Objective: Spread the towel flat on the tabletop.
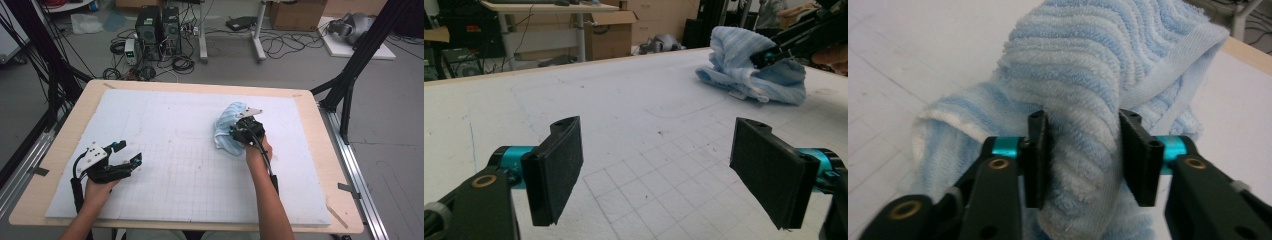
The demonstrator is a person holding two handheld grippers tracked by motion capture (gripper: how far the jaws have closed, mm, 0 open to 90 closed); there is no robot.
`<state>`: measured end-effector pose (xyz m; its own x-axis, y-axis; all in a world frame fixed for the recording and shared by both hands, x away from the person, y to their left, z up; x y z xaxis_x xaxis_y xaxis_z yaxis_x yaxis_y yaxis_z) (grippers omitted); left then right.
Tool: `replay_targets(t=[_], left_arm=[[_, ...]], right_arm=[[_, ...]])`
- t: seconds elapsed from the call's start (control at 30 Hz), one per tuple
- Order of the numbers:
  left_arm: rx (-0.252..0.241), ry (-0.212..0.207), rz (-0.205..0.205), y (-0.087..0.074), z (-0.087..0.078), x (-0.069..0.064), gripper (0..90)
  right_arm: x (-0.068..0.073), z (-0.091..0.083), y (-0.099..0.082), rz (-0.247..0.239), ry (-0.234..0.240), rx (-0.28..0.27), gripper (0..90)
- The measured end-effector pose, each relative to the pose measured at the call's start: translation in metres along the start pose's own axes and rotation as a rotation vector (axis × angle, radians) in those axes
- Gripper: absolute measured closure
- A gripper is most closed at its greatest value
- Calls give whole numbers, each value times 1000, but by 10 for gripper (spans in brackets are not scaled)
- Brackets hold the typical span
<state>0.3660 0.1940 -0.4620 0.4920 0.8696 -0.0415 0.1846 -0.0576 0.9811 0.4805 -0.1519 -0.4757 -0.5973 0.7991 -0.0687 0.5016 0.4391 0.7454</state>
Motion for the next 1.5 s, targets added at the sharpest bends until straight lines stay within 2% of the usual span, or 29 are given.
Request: replay_targets(t=[0.07,0.1,0.13,0.17,0.27,0.3,0.43,0.53,0.57,0.6,0.63,0.67,0.7,0.8,0.83,0.93,0.97,1.0,1.03,1.13,1.17,1.2,1.23,1.27,1.3,1.4,1.43,1.47,1.5], left_arm=[[-1,1,-1,0,0,0,216],[-1,2,-1,1,-1,1,216],[-2,4,-3,1,-1,1,216],[-6,8,-5,1,-1,1,216],[-2,10,-7,1,-1,2,216],[-1,11,-7,1,-1,3,217],[-4,16,-4,2,-1,3,217],[-8,19,-10,2,0,4,218],[-8,20,-8,2,0,4,218],[-7,22,-10,2,0,5,218],[-6,23,-6,2,0,6,218],[-9,25,-12,2,0,6,218],[-7,26,-13,2,-1,7,218],[-10,28,-12,2,-1,8,218],[-10,29,-11,2,-2,8,218],[-11,34,-13,2,-3,9,218],[-11,35,-13,2,-4,10,218],[-9,35,-12,2,-4,10,218],[-10,38,-15,2,-4,10,218],[-11,38,-15,2,-3,9,219],[-9,36,-11,2,-3,9,218],[-9,35,-11,2,-2,8,218],[-8,33,-10,2,-1,7,218],[-8,33,-10,2,-1,7,218],[-5,32,-8,2,-1,7,219],[-7,30,-10,2,0,7,219],[-9,30,-11,3,0,7,219],[-9,30,-11,3,0,7,219],[-9,30,-12,2,-1,7,219]], right_arm=[[0,-5,0,18,25,-14,641],[0,-11,2,52,53,-43,652],[0,-11,2,52,53,-43,652],[2,-18,4,69,77,-85,651],[5,-26,4,90,109,-119,653],[9,-31,2,97,140,-132,663],[16,-36,3,89,168,-150,672],[30,-37,9,91,237,-181,679],[44,-38,16,79,297,-214,680],[44,-38,16,79,297,-214,680],[60,-42,24,75,371,-260,680],[60,-42,24,75,371,-260,680],[71,-48,31,63,411,-300,680],[75,-54,33,40,406,-320,678],[71,-63,29,65,403,-346,674],[63,-71,20,69,368,-346,668],[53,-77,6,57,318,-322,667],[53,-77,6,57,318,-322,667],[44,-81,-10,84,298,-292,658],[35,-86,-24,100,274,-285,650],[28,-91,-35,107,249,-276,640],[28,-91,-35,107,249,-276,640],[20,-95,-48,114,217,-260,629],[20,-95,-48,114,217,-260,629],[14,-99,-61,117,195,-246,629],[8,-104,-73,98,164,-216,622],[0,-110,-83,69,110,-169,609],[0,-110,-83,69,110,-169,609],[-12,-118,-94,60,31,-125,583]])
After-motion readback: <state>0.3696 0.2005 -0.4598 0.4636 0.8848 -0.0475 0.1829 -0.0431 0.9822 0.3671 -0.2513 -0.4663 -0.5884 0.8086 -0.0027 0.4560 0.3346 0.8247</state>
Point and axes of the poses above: each handheld gripper's, and its own axes: z roughly forward along the jaws, y roughly out of its top, x roughly to its left, the point moved 10 cm from there along z, roughly forward along the jaws, and after that the axes turned 7 degrees about y, right-handed, at the moved point
